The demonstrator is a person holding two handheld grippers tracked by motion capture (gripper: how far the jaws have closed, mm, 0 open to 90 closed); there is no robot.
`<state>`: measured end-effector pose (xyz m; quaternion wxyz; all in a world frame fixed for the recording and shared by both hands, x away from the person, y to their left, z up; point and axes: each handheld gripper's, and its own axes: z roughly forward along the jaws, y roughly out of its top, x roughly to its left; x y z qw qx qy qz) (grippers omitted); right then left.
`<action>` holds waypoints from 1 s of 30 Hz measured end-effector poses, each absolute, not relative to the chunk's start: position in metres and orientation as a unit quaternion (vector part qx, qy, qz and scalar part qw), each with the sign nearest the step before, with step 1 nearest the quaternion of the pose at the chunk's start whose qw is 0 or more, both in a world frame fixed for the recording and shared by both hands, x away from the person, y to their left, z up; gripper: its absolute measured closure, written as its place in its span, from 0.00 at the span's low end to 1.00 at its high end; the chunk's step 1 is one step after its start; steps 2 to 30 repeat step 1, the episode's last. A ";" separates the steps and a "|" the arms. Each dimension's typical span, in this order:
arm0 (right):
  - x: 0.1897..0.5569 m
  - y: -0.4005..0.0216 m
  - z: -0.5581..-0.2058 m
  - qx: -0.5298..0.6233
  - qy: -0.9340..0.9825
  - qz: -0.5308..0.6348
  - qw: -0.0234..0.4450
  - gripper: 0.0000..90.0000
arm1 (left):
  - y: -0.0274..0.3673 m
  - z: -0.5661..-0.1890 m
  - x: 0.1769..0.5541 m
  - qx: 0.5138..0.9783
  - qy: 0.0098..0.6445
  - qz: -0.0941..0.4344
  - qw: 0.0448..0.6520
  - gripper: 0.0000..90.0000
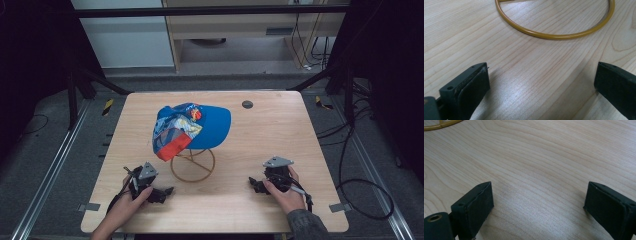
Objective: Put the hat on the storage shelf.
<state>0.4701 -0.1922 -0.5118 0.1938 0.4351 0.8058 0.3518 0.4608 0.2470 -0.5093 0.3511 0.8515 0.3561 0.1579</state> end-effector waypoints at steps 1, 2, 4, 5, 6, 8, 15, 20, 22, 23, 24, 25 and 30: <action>0.470 -0.192 -0.512 0.437 0.805 0.351 0.194 0.09 | 0.247 -0.509 0.461 0.852 0.356 0.158 0.351 0.00; 0.470 -0.192 -0.512 0.437 0.805 0.351 0.194 0.09 | 0.247 -0.509 0.461 0.852 0.356 0.158 0.351 0.00; 0.470 -0.192 -0.512 0.437 0.805 0.351 0.194 0.09 | 0.247 -0.509 0.461 0.852 0.356 0.158 0.351 0.00; 0.470 -0.192 -0.512 0.437 0.805 0.351 0.194 0.09 | 0.247 -0.509 0.461 0.852 0.356 0.158 0.351 0.00; 0.470 -0.192 -0.512 0.437 0.805 0.351 0.194 0.09 | 0.247 -0.509 0.461 0.852 0.356 0.158 0.351 0.00; 0.470 -0.192 -0.512 0.437 0.805 0.351 0.194 0.09 | 0.247 -0.509 0.461 0.852 0.356 0.158 0.351 0.00; 0.470 -0.192 -0.512 0.437 0.805 0.351 0.194 0.09 | 0.247 -0.509 0.461 0.852 0.356 0.158 0.351 0.00; 0.470 -0.192 -0.512 0.437 0.805 0.351 0.194 0.09 | 0.247 -0.509 0.461 0.852 0.356 0.158 0.351 0.00; 0.470 -0.192 -0.512 0.437 0.805 0.351 0.194 0.09 | 0.247 -0.509 0.461 0.852 0.356 0.158 0.351 0.00; 0.470 -0.192 -0.512 0.437 0.805 0.351 0.194 0.09 | 0.247 -0.509 0.461 0.852 0.356 0.158 0.351 0.00; 0.470 -0.192 -0.512 0.437 0.805 0.351 0.194 0.09 | 0.247 -0.509 0.461 0.852 0.356 0.158 0.351 0.00; 0.470 -0.192 -0.512 0.437 0.805 0.351 0.194 0.09 | 0.247 -0.509 0.461 0.852 0.356 0.158 0.351 0.00; 0.470 -0.192 -0.512 0.437 0.805 0.351 0.194 0.09 | 0.247 -0.509 0.461 0.852 0.356 0.158 0.351 0.00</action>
